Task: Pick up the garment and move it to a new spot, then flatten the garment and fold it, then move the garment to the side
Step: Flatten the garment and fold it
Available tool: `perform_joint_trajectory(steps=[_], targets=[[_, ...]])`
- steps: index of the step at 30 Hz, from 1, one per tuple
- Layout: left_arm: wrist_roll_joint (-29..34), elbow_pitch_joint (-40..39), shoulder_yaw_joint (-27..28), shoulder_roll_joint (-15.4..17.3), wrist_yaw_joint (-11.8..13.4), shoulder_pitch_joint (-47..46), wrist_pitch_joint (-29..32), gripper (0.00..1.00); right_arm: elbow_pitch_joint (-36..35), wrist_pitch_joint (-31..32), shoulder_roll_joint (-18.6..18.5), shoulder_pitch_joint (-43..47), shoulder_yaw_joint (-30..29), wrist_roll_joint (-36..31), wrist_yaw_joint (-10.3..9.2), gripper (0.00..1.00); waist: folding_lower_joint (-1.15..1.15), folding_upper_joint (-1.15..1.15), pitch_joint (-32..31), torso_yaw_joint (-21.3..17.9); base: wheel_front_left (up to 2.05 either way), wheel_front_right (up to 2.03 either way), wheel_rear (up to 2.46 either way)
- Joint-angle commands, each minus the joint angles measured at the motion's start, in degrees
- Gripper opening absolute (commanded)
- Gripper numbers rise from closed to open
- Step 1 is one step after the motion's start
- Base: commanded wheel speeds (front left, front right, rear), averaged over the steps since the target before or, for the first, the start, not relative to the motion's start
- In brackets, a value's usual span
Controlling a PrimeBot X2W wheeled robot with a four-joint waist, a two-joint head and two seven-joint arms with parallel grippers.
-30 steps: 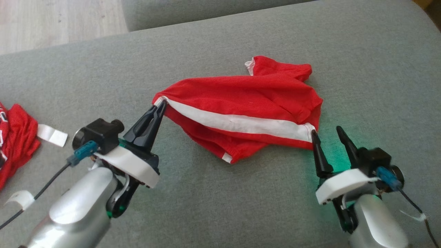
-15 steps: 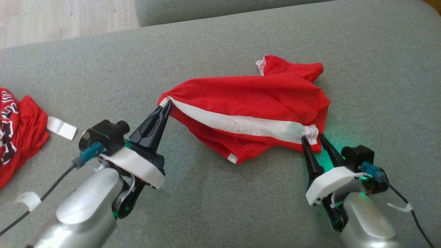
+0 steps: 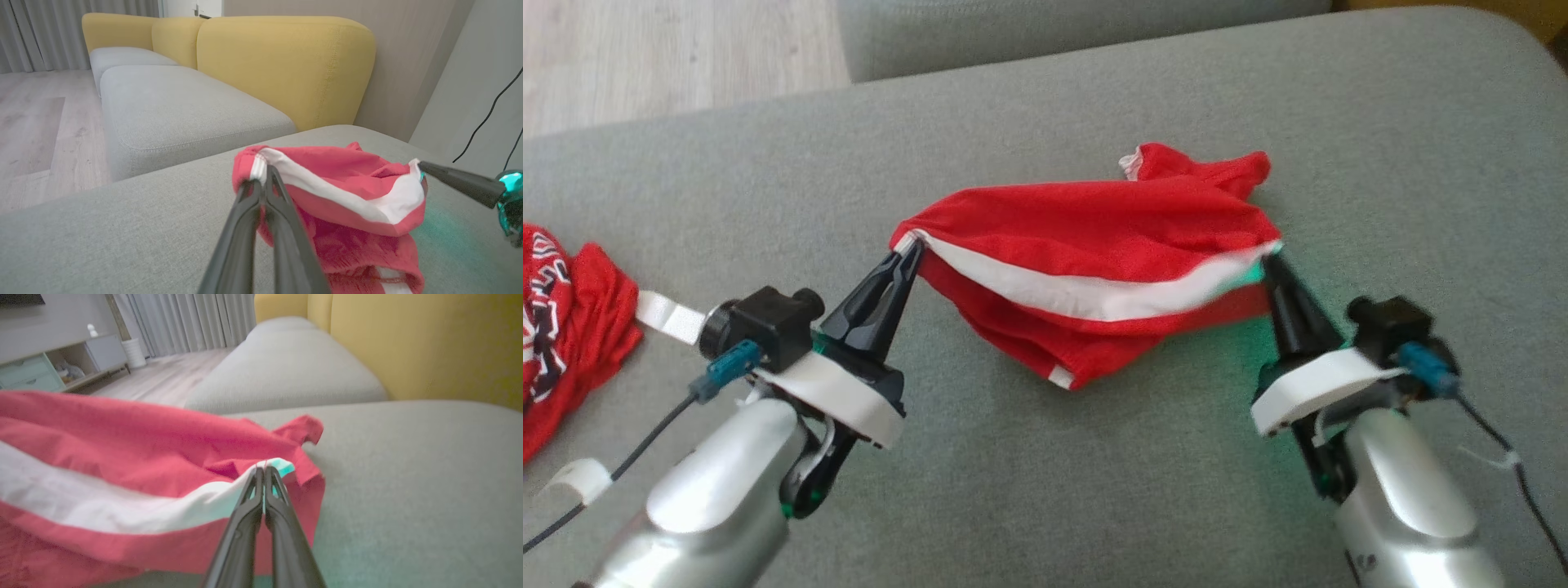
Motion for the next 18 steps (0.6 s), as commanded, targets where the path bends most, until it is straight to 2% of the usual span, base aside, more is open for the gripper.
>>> perform_joint_trajectory(steps=[1,8,9,11,18], targets=[[0.6,-1.7,2.7,2.4,0.3,-2.1,-0.7,0.00,-4.0,-0.5,-0.1,0.2,0.1,-0.6,-0.04,0.00,0.00,0.00,-1.0,-0.5,0.00,0.00,0.00],[2.4,-4.3,2.3,5.1,-0.5,-4.0,0.0,0.00,-19.3,-0.5,-0.1,1.4,-5.4,-3.0,-0.04,0.00,0.00,0.00,-4.1,-1.7,0.00,0.00,0.00],[2.5,-6.0,2.3,5.9,-1.0,-5.5,0.9,0.00,-23.5,-0.5,-0.1,0.8,-7.1,-4.1,-0.04,0.00,0.00,0.00,-4.8,-1.8,0.00,0.00,0.00],[3.0,-8.1,2.4,6.9,-1.3,-7.6,2.0,0.00,-27.4,-0.5,-0.1,-0.2,-9.0,-5.5,-0.04,0.00,0.00,0.00,-5.2,-1.7,0.00,0.00,0.00],[4.5,-16.1,4.0,10.5,-2.2,-17.7,6.6,0.00,-35.9,-0.5,-2.9,-7.7,-12.8,-5.6,-0.04,0.00,0.00,0.00,-4.0,-1.4,0.00,0.00,0.00]])
